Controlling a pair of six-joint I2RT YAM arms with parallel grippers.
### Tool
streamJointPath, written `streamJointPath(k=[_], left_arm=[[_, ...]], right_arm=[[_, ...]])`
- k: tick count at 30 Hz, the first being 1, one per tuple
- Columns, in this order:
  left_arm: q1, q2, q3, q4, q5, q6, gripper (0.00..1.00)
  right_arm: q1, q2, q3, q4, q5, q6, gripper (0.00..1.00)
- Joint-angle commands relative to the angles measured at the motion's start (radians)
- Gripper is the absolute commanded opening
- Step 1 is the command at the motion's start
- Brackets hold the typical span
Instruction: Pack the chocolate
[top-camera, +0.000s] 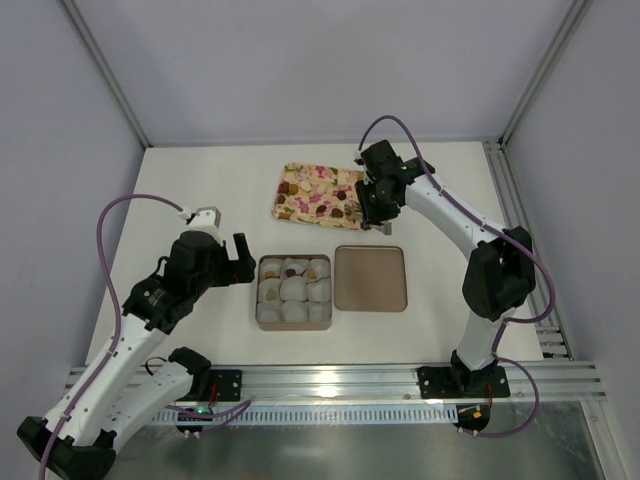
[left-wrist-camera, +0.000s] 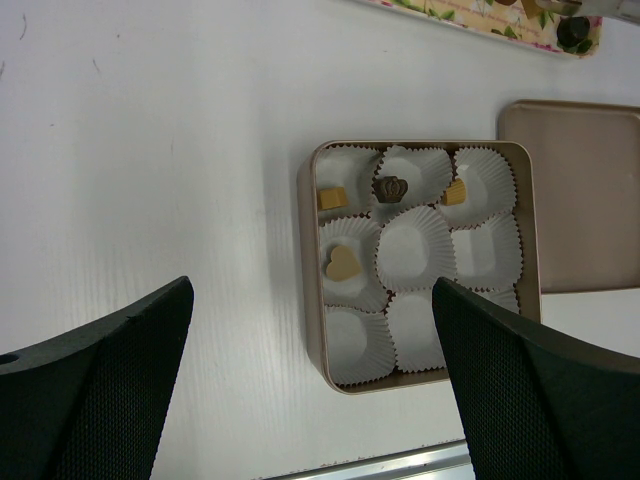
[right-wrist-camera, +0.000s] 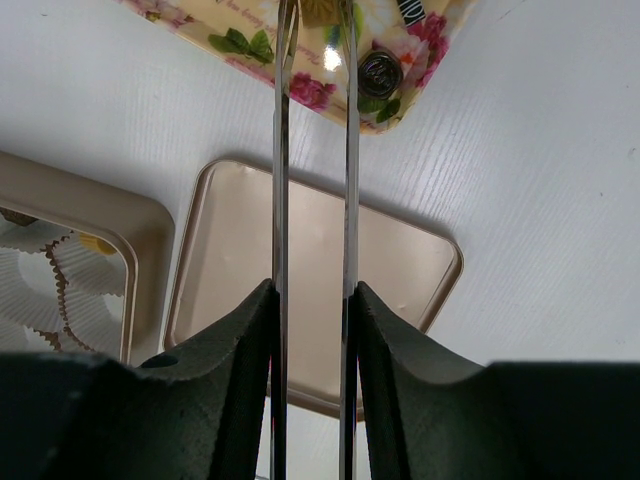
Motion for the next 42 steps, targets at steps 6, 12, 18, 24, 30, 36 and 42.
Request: streamJointPath(k=[6, 12, 18, 24, 30, 36, 42], left_arm=[[0.004, -0.010, -0.002, 0.002, -0.012, -0.001, 1.00], [0.004, -0.008, 0.000, 0.003, -0.013, 0.000, 1.00], [0.004, -0.008, 0.000, 0.003, -0.012, -0.001, 1.00], [0.004, -0.007, 0.000, 0.003, -0.012, -0.001, 1.00], [0.004, -0.008, 0.000, 0.003, -0.012, 0.000, 1.00], [0.004, -0.010, 0.000, 0.002, -0.013, -0.001, 1.00], [0.004, -0.011, -0.002, 0.002, -0.013, -0.001, 1.00]], right_arm=[[-0.002, 0.015, 0.029, 0.002, -0.009, -0.003, 0.39], [-0.002, 0.024, 0.027, -0.001, -0.009, -0.007, 0.41], [-0.002, 0.032, 0.026, -0.003, -0.010, -0.010, 0.38], [-0.002, 0.035, 0.024, -0.005, -0.043, -0.013, 0.33], [-0.002, 0.017, 0.033, -0.006, -0.037, -0.007, 0.31], [-0.002, -0.003, 0.046, -0.011, -0.027, -0.003, 0.31], [-0.002, -0.014, 0.046, -0.008, -0.027, 0.003, 0.31]])
